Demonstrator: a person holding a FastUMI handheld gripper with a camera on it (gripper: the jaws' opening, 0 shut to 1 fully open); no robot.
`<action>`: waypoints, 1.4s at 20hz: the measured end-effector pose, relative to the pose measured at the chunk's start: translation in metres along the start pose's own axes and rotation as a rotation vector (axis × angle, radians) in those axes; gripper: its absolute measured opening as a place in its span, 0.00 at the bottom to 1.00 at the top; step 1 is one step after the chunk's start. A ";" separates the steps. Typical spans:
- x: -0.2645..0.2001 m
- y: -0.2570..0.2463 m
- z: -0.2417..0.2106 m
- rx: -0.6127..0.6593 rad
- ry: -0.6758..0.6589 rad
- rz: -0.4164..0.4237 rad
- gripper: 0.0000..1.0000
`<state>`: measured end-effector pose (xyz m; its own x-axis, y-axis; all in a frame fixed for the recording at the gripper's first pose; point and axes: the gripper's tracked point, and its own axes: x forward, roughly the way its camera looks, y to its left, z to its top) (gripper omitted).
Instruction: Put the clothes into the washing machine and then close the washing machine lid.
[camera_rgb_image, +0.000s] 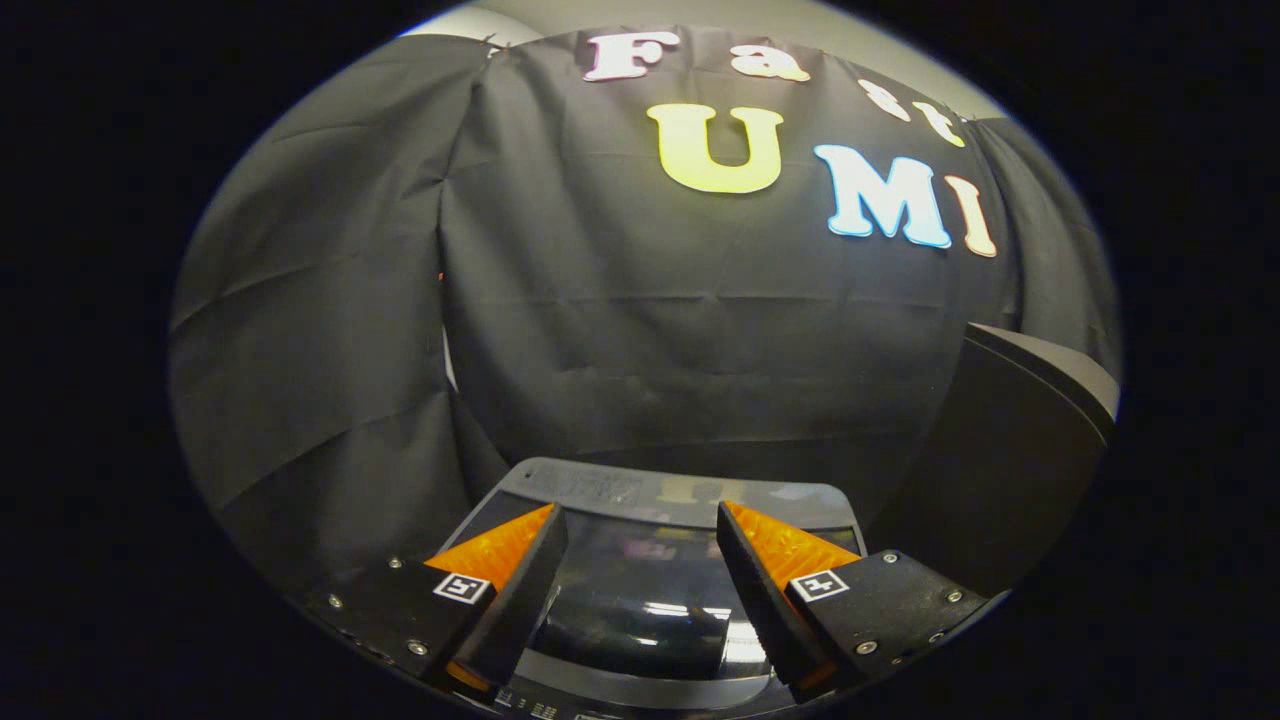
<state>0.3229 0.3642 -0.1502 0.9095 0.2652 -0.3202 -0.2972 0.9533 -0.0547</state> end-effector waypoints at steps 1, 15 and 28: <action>-0.002 -0.001 -0.001 -0.018 -0.009 0.007 0.93; -0.060 -0.024 0.042 0.057 -0.106 -0.005 0.95; -0.193 -0.101 0.109 0.035 -0.266 -0.036 0.94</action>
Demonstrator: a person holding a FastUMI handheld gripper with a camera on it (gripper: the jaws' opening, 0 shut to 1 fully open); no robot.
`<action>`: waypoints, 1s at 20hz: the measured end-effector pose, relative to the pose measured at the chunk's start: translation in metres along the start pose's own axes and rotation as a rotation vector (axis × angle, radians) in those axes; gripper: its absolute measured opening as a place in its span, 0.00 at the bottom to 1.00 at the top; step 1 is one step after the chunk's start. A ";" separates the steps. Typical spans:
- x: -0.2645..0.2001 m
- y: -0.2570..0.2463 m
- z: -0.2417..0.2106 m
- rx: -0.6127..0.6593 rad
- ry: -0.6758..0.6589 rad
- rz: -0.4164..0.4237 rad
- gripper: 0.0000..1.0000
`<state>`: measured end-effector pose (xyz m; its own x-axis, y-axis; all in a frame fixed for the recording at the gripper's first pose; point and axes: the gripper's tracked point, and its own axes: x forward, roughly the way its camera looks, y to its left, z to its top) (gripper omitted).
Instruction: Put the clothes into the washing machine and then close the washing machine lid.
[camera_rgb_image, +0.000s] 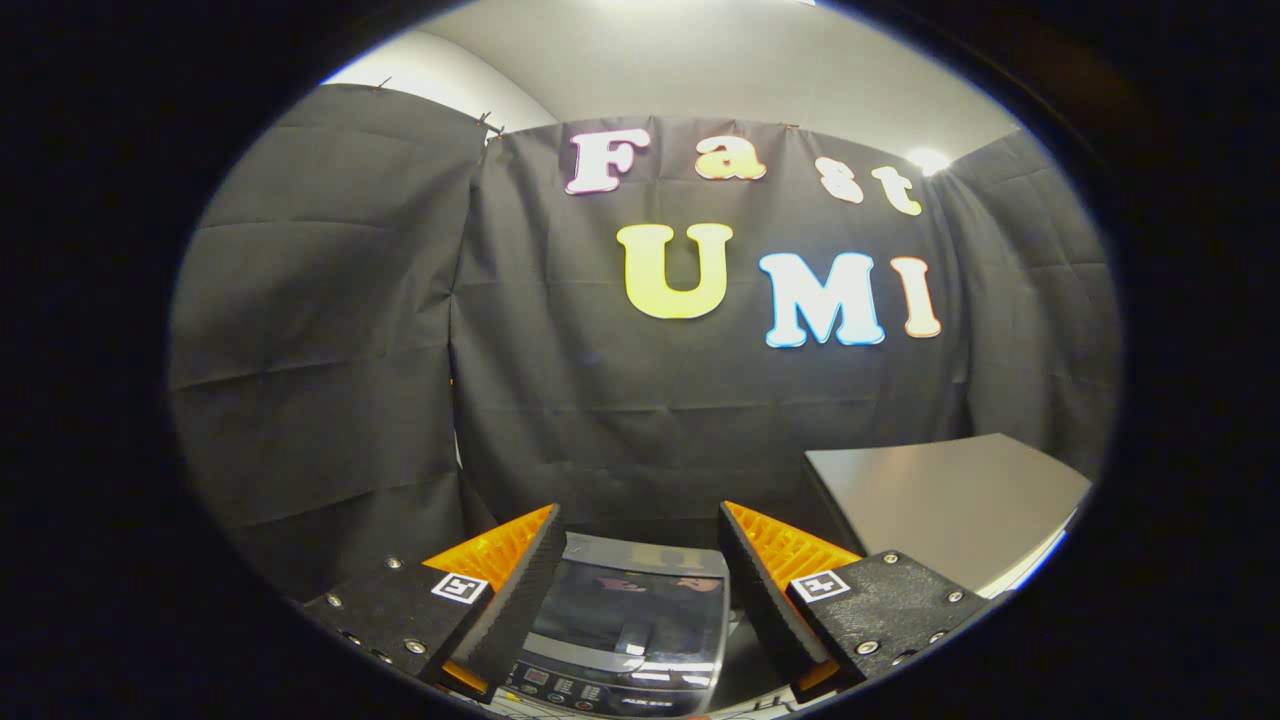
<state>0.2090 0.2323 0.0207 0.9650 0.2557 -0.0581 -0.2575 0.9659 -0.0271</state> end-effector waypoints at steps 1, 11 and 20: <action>-0.009 -0.008 0.003 0.002 -0.002 0.002 0.94; -0.121 -0.113 0.018 0.013 -0.019 -0.073 0.94; -0.200 -0.191 0.025 0.012 -0.034 -0.158 0.94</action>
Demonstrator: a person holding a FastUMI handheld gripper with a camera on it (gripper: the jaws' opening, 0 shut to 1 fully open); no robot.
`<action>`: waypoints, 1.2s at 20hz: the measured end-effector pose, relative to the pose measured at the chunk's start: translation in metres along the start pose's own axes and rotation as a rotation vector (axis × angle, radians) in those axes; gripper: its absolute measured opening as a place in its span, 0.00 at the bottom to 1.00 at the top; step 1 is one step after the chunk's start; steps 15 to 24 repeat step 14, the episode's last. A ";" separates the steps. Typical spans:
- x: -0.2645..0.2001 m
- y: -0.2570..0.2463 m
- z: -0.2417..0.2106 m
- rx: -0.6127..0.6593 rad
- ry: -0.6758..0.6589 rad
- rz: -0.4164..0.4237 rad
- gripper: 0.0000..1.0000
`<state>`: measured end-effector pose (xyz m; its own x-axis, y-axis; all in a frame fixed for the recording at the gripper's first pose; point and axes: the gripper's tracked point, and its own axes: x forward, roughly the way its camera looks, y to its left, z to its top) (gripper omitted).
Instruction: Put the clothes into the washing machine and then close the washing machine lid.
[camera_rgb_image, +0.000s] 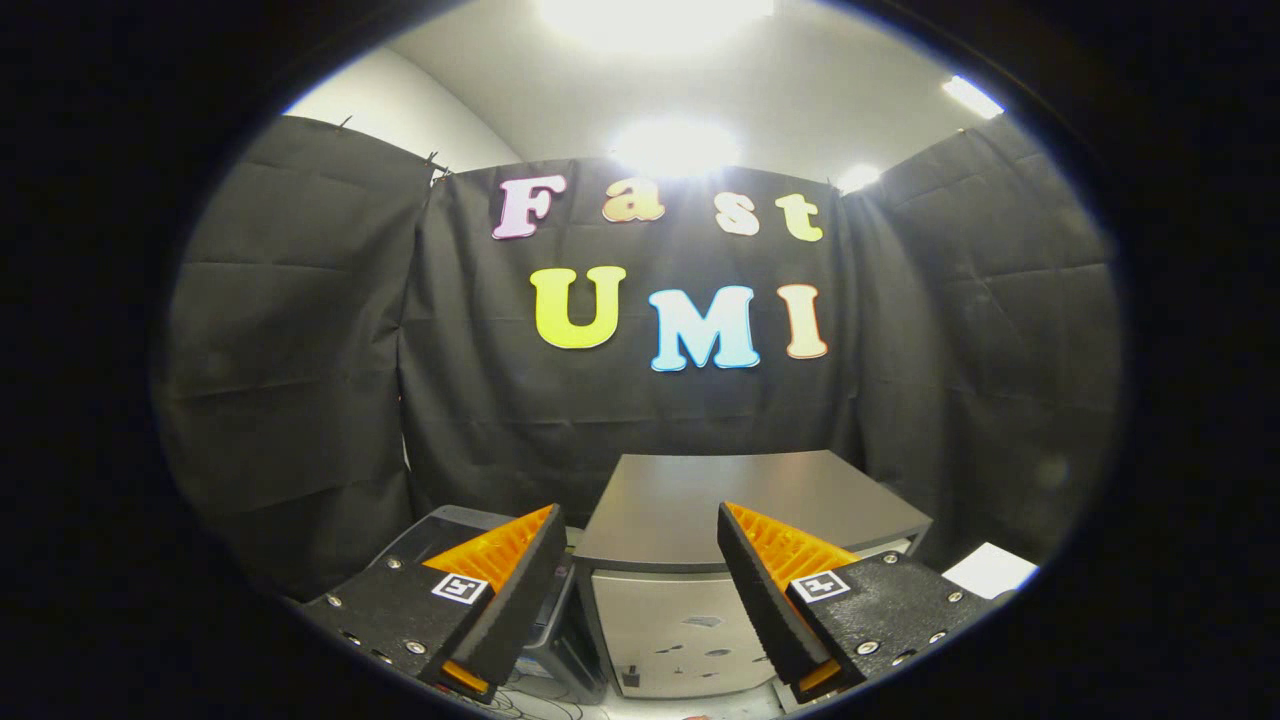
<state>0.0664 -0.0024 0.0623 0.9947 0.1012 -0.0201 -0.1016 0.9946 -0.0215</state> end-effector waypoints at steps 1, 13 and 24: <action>-0.007 -0.008 0.001 0.003 -0.002 -0.009 0.94; -0.059 -0.072 -0.010 0.019 0.018 -0.077 0.94; -0.061 -0.074 -0.011 0.021 0.019 -0.077 0.94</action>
